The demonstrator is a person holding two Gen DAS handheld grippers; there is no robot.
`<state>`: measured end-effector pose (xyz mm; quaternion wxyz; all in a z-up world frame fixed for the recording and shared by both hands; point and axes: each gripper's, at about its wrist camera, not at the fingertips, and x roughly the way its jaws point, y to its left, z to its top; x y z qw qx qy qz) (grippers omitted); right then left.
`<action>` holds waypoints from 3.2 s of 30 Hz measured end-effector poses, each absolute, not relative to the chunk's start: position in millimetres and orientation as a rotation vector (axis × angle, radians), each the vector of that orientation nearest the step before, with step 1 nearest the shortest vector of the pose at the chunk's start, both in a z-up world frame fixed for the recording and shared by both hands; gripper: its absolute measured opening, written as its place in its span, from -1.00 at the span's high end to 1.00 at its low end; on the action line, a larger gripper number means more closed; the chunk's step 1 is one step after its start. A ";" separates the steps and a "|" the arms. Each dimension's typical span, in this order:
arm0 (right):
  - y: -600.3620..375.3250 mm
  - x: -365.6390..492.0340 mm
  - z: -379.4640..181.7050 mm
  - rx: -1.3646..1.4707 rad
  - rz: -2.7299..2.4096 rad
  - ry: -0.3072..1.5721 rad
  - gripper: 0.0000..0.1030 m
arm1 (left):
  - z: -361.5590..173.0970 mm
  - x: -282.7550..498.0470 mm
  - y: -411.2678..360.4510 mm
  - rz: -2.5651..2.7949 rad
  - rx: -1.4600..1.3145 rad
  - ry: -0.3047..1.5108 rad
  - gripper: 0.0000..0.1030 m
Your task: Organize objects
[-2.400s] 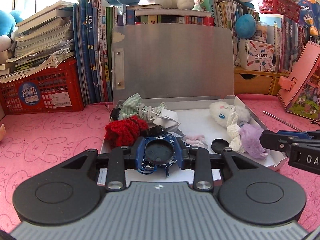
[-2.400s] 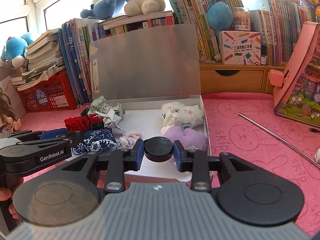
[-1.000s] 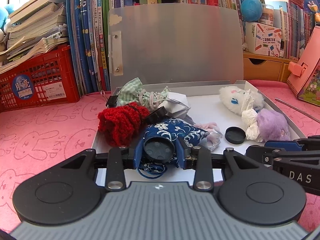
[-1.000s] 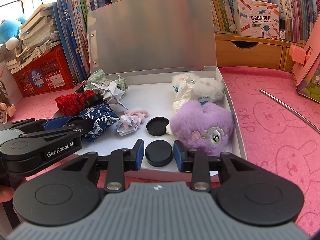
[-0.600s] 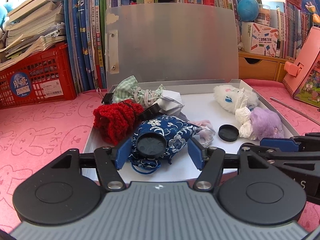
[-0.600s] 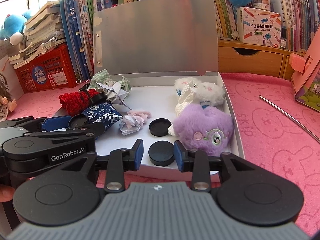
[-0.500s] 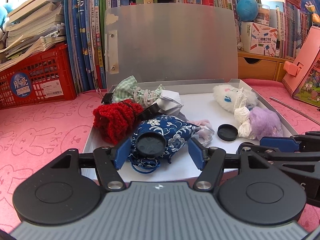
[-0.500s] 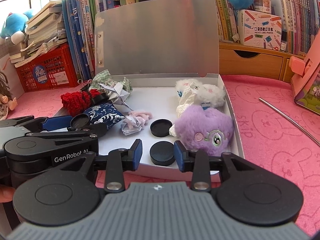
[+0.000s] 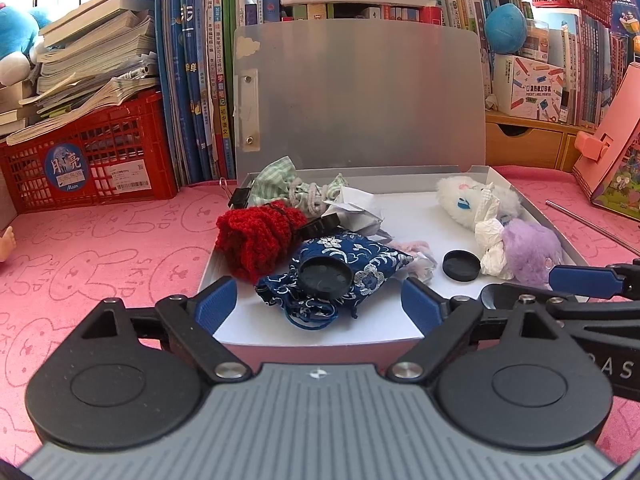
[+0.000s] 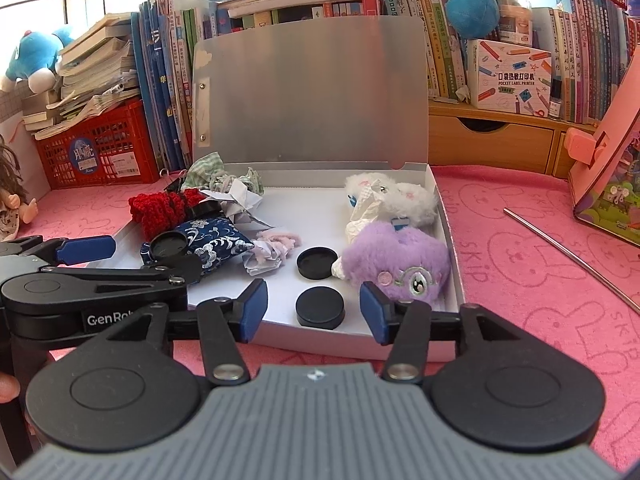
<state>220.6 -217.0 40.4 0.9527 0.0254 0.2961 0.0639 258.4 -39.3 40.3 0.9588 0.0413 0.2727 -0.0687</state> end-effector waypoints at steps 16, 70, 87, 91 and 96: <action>-219.2 171.8 45.1 0.027 0.144 0.591 -0.53 | 42.7 190.0 -22.5 -0.098 0.028 0.571 -0.92; -225.6 115.5 7.0 -0.001 0.046 0.680 -1.00 | 8.4 135.8 -9.2 -0.082 0.039 0.679 -1.00; -225.6 115.4 7.2 -0.001 0.046 0.680 -1.00 | 8.1 136.0 -9.1 -0.082 0.039 0.679 -1.00; -225.6 115.4 7.2 -0.001 0.047 0.680 -1.00 | 8.2 135.9 -9.0 -0.082 0.039 0.679 -1.00; -225.6 115.4 7.2 -0.001 0.047 0.680 -1.00 | 8.2 135.9 -9.0 -0.082 0.040 0.679 -1.00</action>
